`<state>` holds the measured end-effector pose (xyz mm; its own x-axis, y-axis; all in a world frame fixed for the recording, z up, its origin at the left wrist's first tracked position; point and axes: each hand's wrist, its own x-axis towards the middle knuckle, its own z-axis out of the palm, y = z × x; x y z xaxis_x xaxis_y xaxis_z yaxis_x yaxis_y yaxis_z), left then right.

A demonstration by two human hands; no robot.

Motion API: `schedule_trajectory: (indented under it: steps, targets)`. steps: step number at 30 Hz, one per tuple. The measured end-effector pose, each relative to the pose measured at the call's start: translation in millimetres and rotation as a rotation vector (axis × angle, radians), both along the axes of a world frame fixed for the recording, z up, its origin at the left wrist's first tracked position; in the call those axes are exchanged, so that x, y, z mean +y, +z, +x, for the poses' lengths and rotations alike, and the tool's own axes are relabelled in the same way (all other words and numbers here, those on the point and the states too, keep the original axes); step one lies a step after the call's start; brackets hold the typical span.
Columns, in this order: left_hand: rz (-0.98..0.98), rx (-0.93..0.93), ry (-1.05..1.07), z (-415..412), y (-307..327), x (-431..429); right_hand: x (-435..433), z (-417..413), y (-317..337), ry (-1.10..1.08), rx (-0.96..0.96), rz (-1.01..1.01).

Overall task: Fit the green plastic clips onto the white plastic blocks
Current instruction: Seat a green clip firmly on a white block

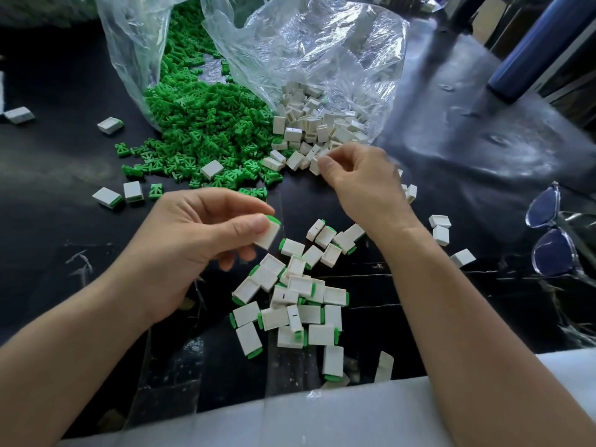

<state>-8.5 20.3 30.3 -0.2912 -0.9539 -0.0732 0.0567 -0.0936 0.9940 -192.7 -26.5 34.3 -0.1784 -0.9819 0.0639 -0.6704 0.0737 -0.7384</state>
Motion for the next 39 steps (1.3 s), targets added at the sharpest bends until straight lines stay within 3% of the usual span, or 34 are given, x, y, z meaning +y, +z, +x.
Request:
schedule_trajectory:
  steps: [5,8,13,19,34,36,39]
  targets:
    - [-0.034,-0.027,-0.192,-2,3,8,-9,-5,-13,-0.008,0.261,-0.081]
    - [-0.056,-0.045,-0.161,0,3,6,-11,-1,-18,0.045,0.379,-0.106]
    - [-0.053,-0.044,-0.114,0,2,5,-14,2,-21,0.111,0.462,-0.061]
    - [-0.058,-0.051,-0.105,0,1,3,-16,-2,-21,0.045,0.489,-0.082]
    - [0.047,-0.068,0.130,1,-6,-5,-12,0,-18,0.069,0.356,-0.148]
    - [0.047,-0.065,0.170,0,-7,-5,-11,2,-15,0.065,0.238,-0.197]
    - [0.045,-0.055,0.234,0,-8,-8,-2,13,-6,0.168,-0.125,-0.204]
